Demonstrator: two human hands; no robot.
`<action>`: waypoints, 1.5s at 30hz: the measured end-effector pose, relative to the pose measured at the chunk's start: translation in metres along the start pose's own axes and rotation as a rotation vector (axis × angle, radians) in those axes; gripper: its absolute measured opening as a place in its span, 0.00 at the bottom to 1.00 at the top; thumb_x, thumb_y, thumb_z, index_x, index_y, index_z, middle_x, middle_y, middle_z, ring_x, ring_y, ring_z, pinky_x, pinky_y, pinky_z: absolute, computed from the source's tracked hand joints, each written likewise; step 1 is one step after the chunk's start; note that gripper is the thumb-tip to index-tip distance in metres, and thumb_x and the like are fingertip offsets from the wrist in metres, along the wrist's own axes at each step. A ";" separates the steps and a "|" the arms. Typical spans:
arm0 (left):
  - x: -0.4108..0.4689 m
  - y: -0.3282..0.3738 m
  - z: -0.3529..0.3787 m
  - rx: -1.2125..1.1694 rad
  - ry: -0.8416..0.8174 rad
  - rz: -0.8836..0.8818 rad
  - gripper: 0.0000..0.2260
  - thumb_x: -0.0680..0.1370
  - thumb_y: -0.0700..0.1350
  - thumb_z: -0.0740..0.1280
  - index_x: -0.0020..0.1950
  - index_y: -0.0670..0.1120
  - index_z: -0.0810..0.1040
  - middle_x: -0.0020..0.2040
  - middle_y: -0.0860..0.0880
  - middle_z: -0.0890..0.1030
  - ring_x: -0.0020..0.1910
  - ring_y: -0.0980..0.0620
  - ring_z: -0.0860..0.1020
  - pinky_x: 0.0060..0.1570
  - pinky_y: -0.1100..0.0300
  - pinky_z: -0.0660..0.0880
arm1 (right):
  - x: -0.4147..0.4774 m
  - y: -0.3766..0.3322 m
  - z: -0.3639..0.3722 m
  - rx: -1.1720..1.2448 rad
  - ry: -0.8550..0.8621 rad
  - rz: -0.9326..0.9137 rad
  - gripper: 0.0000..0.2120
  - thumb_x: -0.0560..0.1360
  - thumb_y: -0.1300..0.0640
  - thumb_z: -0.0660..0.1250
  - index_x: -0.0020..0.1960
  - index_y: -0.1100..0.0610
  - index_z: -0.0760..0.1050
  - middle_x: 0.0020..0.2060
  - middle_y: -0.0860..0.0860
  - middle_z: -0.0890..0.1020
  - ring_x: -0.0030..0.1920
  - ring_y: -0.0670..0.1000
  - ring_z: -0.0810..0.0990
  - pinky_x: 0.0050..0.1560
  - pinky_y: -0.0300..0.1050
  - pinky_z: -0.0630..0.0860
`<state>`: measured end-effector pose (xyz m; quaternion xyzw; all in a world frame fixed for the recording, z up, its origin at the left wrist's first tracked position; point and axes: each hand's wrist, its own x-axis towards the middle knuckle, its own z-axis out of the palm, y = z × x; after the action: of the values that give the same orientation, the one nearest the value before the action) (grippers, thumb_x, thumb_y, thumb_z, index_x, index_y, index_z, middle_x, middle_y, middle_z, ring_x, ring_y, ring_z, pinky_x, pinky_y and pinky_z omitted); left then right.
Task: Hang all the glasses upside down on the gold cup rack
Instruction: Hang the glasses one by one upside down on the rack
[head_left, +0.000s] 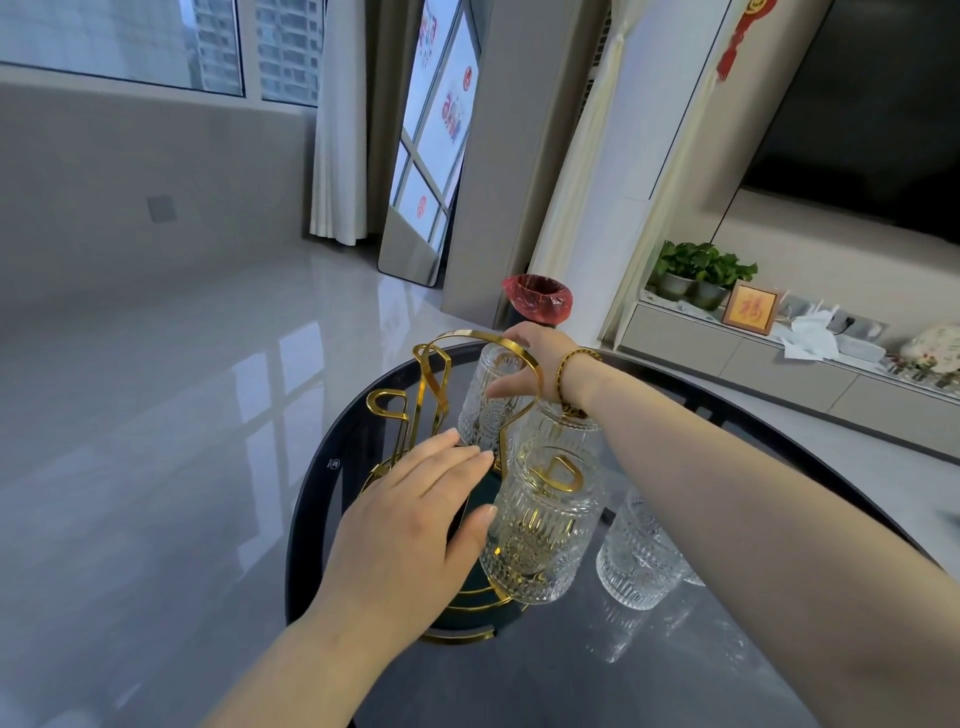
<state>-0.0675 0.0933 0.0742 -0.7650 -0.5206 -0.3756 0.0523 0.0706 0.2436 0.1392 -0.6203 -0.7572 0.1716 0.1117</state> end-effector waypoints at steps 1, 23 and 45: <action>0.000 0.000 0.000 -0.001 0.002 0.004 0.15 0.69 0.49 0.64 0.53 0.47 0.79 0.50 0.50 0.83 0.52 0.51 0.79 0.45 0.62 0.72 | 0.001 0.000 0.000 0.005 0.004 -0.001 0.34 0.63 0.50 0.73 0.65 0.55 0.62 0.64 0.59 0.69 0.63 0.59 0.68 0.64 0.57 0.68; -0.013 0.017 0.001 -0.043 -0.039 -0.041 0.16 0.73 0.47 0.66 0.60 0.43 0.75 0.62 0.45 0.76 0.64 0.52 0.62 0.63 0.50 0.59 | -0.048 0.021 -0.042 0.214 0.231 -0.114 0.24 0.68 0.50 0.68 0.61 0.56 0.67 0.60 0.54 0.73 0.51 0.47 0.68 0.52 0.40 0.66; -0.078 0.106 0.130 -0.083 -0.499 -0.006 0.22 0.79 0.52 0.55 0.71 0.52 0.54 0.75 0.53 0.54 0.73 0.56 0.50 0.70 0.59 0.46 | -0.249 0.224 0.034 0.617 0.859 0.396 0.29 0.67 0.58 0.70 0.64 0.56 0.63 0.61 0.53 0.69 0.56 0.49 0.68 0.56 0.42 0.65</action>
<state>0.0744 0.0474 -0.0345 -0.8338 -0.5040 -0.1964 -0.1103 0.3105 0.0347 0.0293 -0.7033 -0.4276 0.1350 0.5516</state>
